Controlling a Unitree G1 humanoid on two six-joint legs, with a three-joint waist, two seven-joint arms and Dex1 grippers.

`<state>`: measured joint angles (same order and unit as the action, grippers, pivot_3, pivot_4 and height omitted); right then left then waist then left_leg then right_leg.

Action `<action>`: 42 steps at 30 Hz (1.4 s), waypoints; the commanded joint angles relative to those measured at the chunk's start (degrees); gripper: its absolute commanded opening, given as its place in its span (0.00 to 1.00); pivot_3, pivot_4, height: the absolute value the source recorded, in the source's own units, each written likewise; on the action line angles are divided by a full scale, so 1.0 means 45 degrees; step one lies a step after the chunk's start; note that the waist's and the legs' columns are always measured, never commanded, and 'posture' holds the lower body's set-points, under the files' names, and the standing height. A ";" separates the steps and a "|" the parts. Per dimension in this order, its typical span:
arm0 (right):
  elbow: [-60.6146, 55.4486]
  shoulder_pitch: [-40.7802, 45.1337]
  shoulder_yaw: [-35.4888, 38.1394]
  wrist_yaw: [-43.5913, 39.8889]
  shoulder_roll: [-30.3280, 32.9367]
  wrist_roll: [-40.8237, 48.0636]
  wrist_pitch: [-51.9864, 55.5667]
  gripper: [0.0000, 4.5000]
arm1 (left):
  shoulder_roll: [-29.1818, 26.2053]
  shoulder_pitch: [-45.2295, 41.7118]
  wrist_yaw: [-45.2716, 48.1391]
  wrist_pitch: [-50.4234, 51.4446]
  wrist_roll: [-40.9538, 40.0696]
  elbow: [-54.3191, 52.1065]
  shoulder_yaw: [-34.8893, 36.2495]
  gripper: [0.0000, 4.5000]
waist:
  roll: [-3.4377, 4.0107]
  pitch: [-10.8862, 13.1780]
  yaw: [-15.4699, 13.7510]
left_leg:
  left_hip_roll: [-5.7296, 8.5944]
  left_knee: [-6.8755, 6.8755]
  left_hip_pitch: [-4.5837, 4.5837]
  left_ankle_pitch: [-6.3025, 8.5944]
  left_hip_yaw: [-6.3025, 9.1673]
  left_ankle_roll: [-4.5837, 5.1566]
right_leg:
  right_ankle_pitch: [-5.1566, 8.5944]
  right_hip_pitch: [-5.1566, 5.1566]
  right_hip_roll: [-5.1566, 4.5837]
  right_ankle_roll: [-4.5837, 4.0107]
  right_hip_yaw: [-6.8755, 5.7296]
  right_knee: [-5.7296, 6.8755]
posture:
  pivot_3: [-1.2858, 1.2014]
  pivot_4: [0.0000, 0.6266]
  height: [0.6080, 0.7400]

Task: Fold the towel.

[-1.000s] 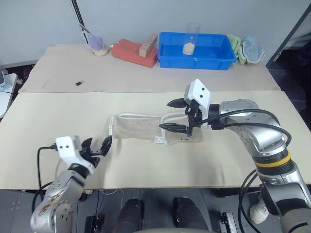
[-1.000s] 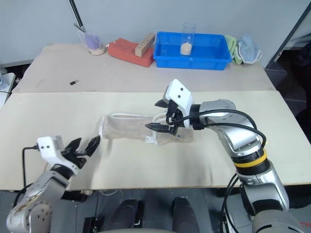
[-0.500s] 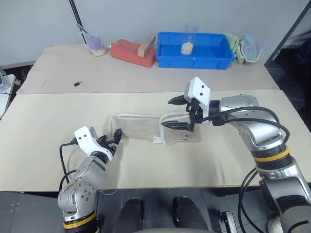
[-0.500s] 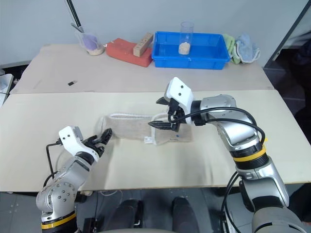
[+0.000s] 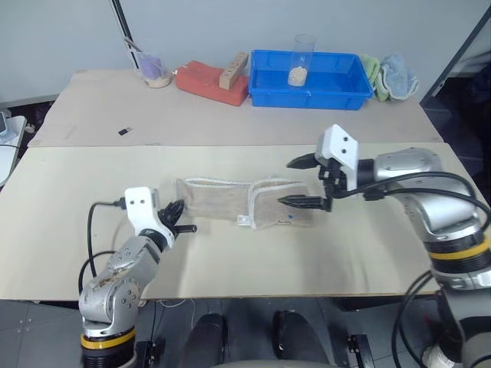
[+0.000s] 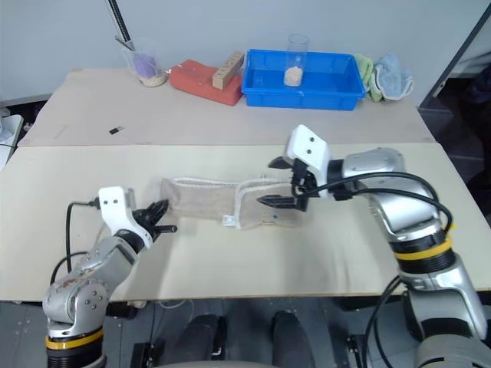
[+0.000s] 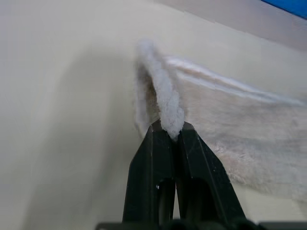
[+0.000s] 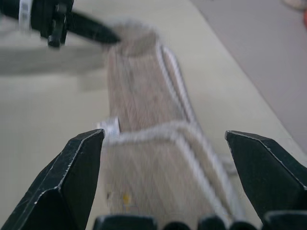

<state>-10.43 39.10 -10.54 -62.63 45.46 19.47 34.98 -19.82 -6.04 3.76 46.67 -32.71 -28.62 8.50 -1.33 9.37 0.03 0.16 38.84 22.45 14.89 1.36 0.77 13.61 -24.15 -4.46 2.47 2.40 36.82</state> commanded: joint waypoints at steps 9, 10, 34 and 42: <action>-0.0826 -0.1266 0.1760 -0.1597 0.2861 0.0726 0.0175 1.00 | -0.1412 -0.4835 0.5404 -0.0132 0.0425 0.1168 -0.4716 0.01 | -0.0004 0.0003 -0.0001 | -0.0010 -0.0004 0.0001 -0.0001 -0.0011 0.0002 | 0.0000 0.0004 0.0010 0.0002 0.0004 -0.0013 | 0.52 0.24 1.00; -0.0919 -0.1405 0.1861 -0.1592 0.2977 0.0773 0.0252 1.00 | -0.1052 -0.5223 0.5671 -0.0168 0.0509 0.1641 -0.5084 0.01 | -0.0005 0.0003 -0.0007 | -0.0012 -0.0003 0.0000 -0.0001 -0.0009 0.0003 | 0.0000 0.0005 0.0015 0.0002 0.0002 -0.0014 | 0.52 0.24 1.00; -0.1764 -0.1948 0.2939 -0.0090 0.2903 0.1554 0.1951 1.00 | -0.0215 -0.6417 1.0227 -0.3635 0.1766 0.3275 -0.5320 0.98 | -0.0004 0.0003 0.0053 | -0.0016 0.0014 0.0008 -0.0002 -0.0011 0.0006 | 0.0001 -0.0002 0.0019 0.0006 0.0009 -0.0007 | 0.52 0.24 1.00; -0.0417 -0.1048 0.1597 0.2765 -0.0360 0.0534 0.2117 1.00 | -0.4281 -0.4877 1.2920 -0.3651 0.0200 0.1501 -0.2536 0.98 | 0.0002 0.0005 0.0178 | -0.0025 -0.0003 -0.0005 -0.0002 -0.0004 0.0006 | 0.0003 -0.0008 0.0027 0.0003 0.0011 0.0011 | 0.52 0.24 1.00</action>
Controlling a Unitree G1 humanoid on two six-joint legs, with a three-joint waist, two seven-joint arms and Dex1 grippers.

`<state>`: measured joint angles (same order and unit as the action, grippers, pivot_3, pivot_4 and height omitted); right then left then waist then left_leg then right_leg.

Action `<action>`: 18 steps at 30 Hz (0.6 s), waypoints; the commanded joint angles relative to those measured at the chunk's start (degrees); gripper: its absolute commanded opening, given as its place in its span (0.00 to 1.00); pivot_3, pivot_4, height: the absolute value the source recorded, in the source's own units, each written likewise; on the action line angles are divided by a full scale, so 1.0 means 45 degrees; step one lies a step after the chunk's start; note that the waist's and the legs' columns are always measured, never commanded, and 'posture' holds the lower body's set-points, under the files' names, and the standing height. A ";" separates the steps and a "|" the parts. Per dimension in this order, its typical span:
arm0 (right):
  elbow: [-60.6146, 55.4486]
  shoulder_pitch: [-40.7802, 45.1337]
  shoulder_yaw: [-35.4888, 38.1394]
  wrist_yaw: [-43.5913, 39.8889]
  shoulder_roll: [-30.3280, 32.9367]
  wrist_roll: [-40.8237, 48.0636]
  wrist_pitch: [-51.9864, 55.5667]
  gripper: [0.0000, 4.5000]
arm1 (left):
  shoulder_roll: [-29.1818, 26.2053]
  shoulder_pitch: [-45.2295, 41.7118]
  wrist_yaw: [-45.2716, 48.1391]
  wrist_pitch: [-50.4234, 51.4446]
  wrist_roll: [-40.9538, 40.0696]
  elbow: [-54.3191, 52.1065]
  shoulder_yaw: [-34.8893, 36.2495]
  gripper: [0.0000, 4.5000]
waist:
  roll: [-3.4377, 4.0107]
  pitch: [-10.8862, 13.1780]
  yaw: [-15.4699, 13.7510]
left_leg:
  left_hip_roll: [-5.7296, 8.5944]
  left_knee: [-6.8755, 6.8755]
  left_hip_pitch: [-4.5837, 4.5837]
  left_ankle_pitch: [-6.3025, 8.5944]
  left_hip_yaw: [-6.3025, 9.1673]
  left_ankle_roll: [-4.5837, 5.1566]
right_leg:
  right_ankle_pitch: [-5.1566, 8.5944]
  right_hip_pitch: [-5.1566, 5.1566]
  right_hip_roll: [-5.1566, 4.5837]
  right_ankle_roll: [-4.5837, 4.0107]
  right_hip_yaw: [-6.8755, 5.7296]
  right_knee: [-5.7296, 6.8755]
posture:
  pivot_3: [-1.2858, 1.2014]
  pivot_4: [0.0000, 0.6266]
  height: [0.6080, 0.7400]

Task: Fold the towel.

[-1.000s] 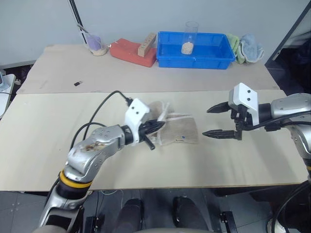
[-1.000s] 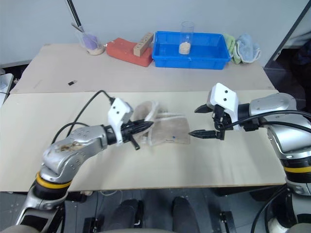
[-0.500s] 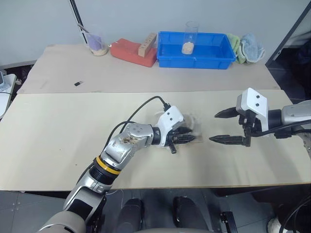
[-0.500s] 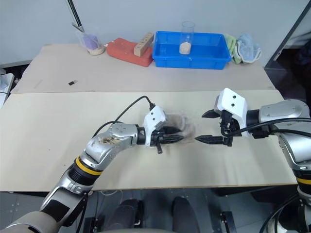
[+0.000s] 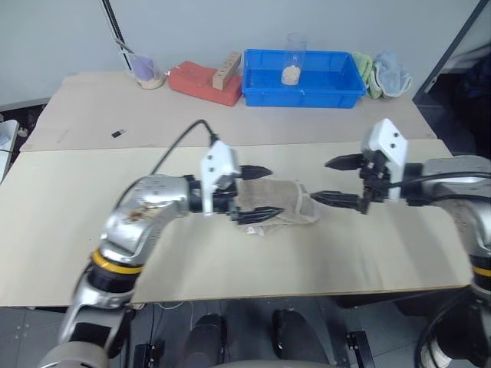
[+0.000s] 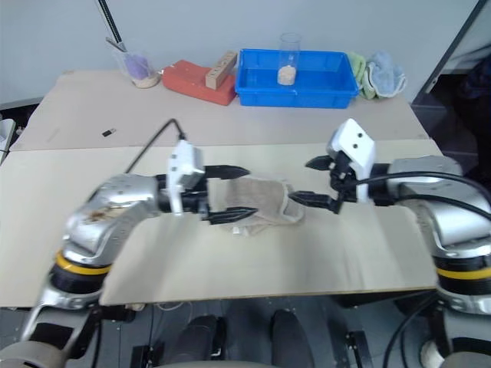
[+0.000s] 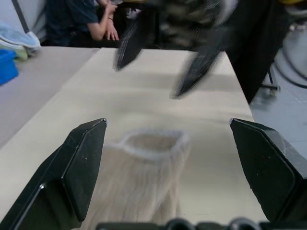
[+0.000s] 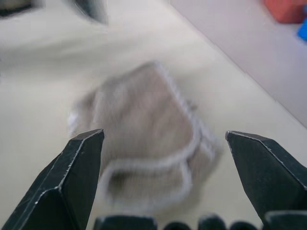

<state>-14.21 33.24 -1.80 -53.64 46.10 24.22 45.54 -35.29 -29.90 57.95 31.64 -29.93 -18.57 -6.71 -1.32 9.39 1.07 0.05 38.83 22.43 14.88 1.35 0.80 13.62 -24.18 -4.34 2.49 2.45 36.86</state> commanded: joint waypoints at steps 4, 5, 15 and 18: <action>0.2388 0.0628 -0.1219 0.1305 -0.1644 -0.1452 -0.1108 1.00 | -0.2319 0.1360 0.1627 0.0151 -0.1427 -0.1351 0.2299 0.98 | -0.0004 0.0007 -0.0114 | 0.0014 0.0014 0.0025 0.0000 -0.0003 -0.0001 | -0.0001 -0.0001 -0.0018 0.0003 -0.0011 -0.0024 | 0.52 0.24 1.00; 0.3049 0.0739 -0.1428 0.1367 -0.1844 -0.1751 -0.1408 1.00 | -0.2605 0.1561 0.1773 0.0330 -0.1824 -0.1531 0.2708 0.98 | -0.0005 0.0009 -0.0122 | 0.0011 0.0020 0.0027 0.0000 -0.0007 -0.0001 | -0.0002 -0.0002 -0.0017 0.0005 -0.0009 -0.0023 | 0.52 0.24 1.00; 0.6983 0.1468 -0.1905 0.0578 -0.3046 -0.2532 -0.2570 0.88 | -0.3924 0.2977 0.2399 0.0883 -0.3729 -0.2497 0.4623 1.00 | -0.0005 0.0009 -0.0016 | -0.0004 0.0002 0.0009 0.0000 -0.0005 -0.0001 | -0.0002 -0.0006 0.0001 0.0004 -0.0012 -0.0005 | 0.52 0.24 1.00; 0.7026 0.1556 -0.1800 0.0391 -0.3361 -0.2392 -0.2246 0.66 | -0.3977 0.3198 0.2410 0.0626 -0.3678 -0.2528 0.4801 1.00 | -0.0003 0.0008 0.0004 | -0.0007 -0.0004 -0.0005 0.0000 -0.0004 -0.0001 | -0.0002 -0.0004 0.0006 0.0002 -0.0008 0.0009 | 0.52 0.24 1.00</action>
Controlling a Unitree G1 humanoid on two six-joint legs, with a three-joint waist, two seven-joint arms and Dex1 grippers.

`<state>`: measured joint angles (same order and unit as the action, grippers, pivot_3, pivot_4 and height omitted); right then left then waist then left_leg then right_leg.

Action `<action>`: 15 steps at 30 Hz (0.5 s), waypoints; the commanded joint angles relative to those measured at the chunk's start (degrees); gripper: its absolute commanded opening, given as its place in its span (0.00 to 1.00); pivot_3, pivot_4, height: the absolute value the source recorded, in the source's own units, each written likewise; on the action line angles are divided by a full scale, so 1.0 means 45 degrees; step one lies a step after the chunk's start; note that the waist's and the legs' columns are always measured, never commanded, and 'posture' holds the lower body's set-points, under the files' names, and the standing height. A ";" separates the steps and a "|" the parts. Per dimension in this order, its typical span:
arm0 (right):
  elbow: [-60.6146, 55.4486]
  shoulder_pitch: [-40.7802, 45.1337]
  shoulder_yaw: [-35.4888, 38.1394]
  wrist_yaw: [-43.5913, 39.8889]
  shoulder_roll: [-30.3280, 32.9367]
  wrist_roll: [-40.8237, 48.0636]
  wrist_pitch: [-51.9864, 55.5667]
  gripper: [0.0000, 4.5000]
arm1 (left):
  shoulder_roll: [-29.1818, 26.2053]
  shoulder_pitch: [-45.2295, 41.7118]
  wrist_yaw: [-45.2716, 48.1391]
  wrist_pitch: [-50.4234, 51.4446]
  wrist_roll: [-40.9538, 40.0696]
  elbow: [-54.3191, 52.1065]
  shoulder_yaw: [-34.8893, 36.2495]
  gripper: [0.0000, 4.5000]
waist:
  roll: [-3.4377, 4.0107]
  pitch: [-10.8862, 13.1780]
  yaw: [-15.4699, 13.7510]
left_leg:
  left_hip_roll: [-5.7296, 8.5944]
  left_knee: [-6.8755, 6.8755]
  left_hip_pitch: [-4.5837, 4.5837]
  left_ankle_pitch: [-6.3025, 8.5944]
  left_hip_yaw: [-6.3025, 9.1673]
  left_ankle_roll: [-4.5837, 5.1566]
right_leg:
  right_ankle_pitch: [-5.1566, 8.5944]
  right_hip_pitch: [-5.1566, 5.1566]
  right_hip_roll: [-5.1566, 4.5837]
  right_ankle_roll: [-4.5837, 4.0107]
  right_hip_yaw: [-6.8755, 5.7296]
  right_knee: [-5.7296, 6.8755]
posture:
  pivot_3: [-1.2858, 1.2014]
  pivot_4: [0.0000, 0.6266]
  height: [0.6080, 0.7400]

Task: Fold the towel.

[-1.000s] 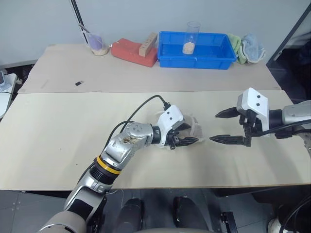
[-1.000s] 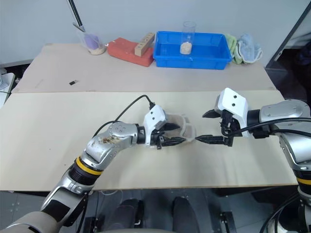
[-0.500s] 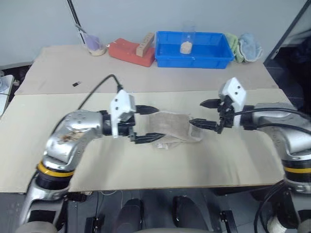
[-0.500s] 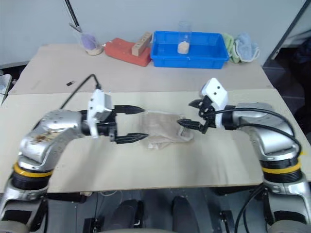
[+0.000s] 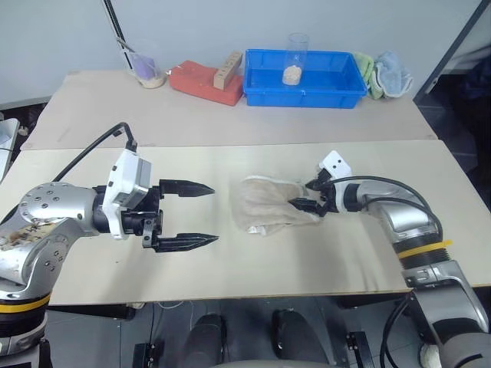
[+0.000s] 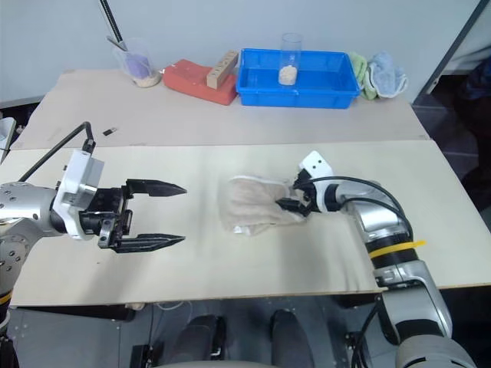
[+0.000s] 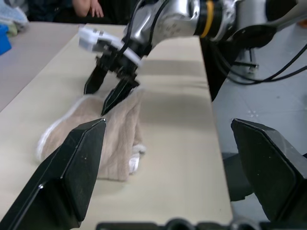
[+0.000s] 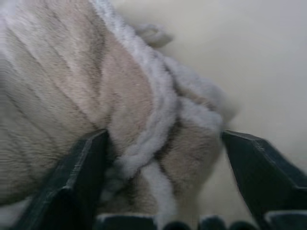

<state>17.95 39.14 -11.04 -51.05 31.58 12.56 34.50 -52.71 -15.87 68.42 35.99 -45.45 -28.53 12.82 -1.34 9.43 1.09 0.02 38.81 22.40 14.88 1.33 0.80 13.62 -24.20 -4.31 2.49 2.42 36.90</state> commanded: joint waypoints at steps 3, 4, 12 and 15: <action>-0.0283 0.0225 0.0279 -0.0168 -0.0378 0.0167 0.0302 0.44 | -0.0088 0.0134 -0.0101 -0.0449 -0.0156 -0.0314 0.0463 1.00 | 0.0001 0.0000 -0.0005 | 0.0001 -0.0001 -0.0002 0.0000 0.0000 0.0000 | 0.0000 0.0001 -0.0001 0.0000 -0.0001 0.0000 | 0.52 0.24 1.00; -0.0341 0.0215 0.0325 -0.0118 -0.0438 0.0133 0.0255 0.35 | -0.0074 0.0127 -0.0160 -0.0471 -0.0159 -0.0316 0.0458 1.00 | 0.0000 0.0000 -0.0005 | 0.0002 -0.0001 -0.0001 0.0000 -0.0001 0.0000 | 0.0000 0.0001 -0.0003 0.0000 -0.0001 0.0000 | 0.52 0.24 1.00; 0.0862 0.1034 0.2314 0.1677 0.0532 -0.0300 -0.0818 0.01 | 0.0206 -0.0286 -0.0925 -0.0326 -0.0290 0.0001 0.0503 1.00 | 0.0009 0.0007 -0.0085 | 0.0014 0.0002 0.0011 -0.0001 -0.0003 -0.0003 | 0.0000 -0.0009 -0.0015 0.0001 0.0002 0.0003 | 0.52 0.24 1.00; 0.2134 0.1189 0.2459 0.2302 0.0869 -0.0716 -0.1091 0.01 | 0.0267 -0.0393 -0.0960 -0.0413 -0.0200 0.0014 0.0292 1.00 | 0.0009 0.0006 -0.0128 | 0.0021 0.0003 0.0010 -0.0003 -0.0003 -0.0007 | 0.0000 0.0007 -0.0023 0.0001 -0.0004 -0.0014 | 0.52 0.24 1.00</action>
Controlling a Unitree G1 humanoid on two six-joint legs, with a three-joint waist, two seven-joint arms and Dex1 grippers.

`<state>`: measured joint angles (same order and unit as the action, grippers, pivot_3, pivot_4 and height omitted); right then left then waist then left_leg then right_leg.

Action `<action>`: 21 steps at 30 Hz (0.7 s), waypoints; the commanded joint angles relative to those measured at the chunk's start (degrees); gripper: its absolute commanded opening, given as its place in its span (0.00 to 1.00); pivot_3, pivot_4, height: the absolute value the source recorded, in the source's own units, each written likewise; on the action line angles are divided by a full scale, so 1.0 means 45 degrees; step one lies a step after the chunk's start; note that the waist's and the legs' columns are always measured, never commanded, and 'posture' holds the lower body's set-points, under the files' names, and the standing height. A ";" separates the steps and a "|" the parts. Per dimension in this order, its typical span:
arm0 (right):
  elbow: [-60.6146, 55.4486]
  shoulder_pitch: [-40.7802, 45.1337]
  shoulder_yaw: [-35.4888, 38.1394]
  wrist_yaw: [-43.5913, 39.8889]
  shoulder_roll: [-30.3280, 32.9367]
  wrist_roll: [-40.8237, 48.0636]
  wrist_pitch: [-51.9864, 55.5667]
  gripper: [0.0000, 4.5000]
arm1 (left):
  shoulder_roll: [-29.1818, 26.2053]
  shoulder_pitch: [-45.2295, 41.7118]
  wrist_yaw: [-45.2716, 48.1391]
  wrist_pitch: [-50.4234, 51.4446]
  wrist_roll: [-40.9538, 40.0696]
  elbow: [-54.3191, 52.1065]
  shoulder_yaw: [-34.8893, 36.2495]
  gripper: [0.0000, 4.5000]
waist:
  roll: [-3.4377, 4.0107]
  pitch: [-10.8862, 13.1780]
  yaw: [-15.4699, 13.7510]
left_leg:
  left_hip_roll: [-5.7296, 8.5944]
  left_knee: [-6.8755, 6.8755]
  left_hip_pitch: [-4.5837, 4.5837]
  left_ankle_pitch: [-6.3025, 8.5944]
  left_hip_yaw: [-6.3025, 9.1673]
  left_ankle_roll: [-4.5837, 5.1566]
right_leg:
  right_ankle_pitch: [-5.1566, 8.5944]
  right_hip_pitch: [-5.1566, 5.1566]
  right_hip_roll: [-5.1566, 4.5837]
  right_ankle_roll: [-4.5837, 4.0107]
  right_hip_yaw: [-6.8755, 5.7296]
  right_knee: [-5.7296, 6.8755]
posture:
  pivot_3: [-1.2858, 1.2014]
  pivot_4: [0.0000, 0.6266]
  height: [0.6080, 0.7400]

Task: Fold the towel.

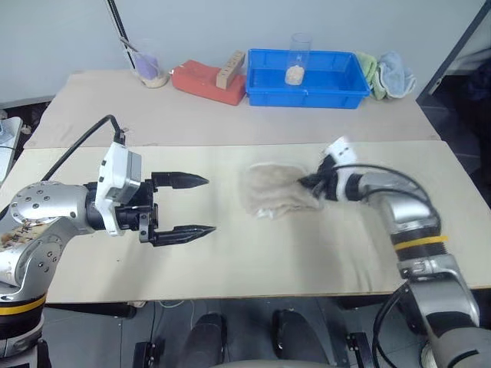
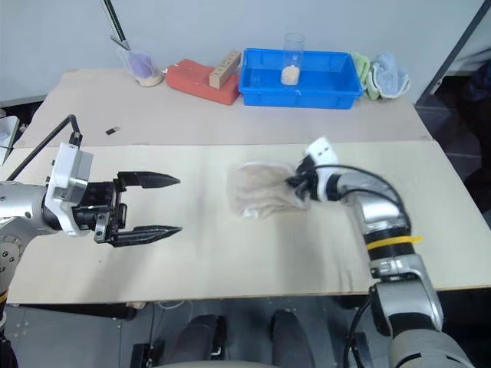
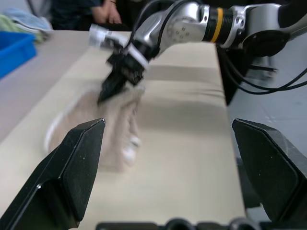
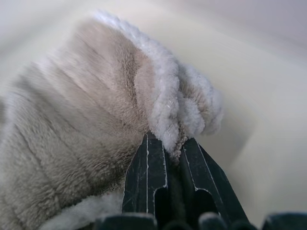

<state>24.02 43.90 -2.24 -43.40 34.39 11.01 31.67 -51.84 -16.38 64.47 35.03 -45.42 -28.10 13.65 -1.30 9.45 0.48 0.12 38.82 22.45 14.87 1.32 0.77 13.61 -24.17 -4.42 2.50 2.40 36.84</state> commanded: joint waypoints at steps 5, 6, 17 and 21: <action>0.2194 0.0590 0.0633 0.1316 -0.0331 -0.0690 -0.0642 0.09 | 0.0228 -0.0535 -0.0122 -0.0317 -0.0001 0.0109 -0.0148 1.00 | -0.0001 -0.0001 0.0301 | -0.0018 -0.0019 -0.0008 0.0001 -0.0023 0.0002 | -0.0001 -0.0015 0.0021 -0.0003 0.0026 0.0007 | 0.52 0.24 1.00; 0.2332 0.0658 0.0705 0.1387 -0.0418 -0.0709 -0.0704 0.20 | 0.0238 -0.0548 -0.0128 -0.0338 0.0028 0.0137 -0.0163 1.00 | 0.0002 0.0000 0.0375 | -0.0017 -0.0022 -0.0008 0.0001 -0.0021 0.0002 | 0.0000 -0.0021 0.0020 -0.0003 0.0028 0.0019 | 0.52 0.24 1.00; -0.1068 0.0885 0.1675 -0.0240 0.1095 0.0349 -0.0583 0.92 | -0.0211 0.1013 -0.2286 -0.0417 0.1964 0.0594 0.1414 1.00 | 0.0016 0.0009 0.0427 | -0.0015 -0.0028 0.0006 0.0003 -0.0010 0.0005 | 0.0000 -0.0030 0.0010 -0.0002 0.0022 0.0008 | 0.52 0.24 1.00; -0.3703 -0.0651 0.1172 -0.3336 0.2842 0.1043 -0.1248 0.92 | -0.0775 0.2817 -0.2940 -0.0379 0.3140 0.0168 0.2445 1.00 | 0.0017 0.0009 0.0359 | -0.0021 -0.0037 0.0000 0.0007 0.0001 0.0012 | 0.0001 -0.0020 0.0011 -0.0002 0.0008 -0.0005 | 0.52 0.24 1.00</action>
<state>11.88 42.78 3.07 -52.84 45.34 13.94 28.10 -54.32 -5.20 52.43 33.86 -33.54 -25.51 21.81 -1.22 9.49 2.10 0.01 38.64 22.45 14.90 1.32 0.82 13.62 -24.24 -4.37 2.49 2.42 36.76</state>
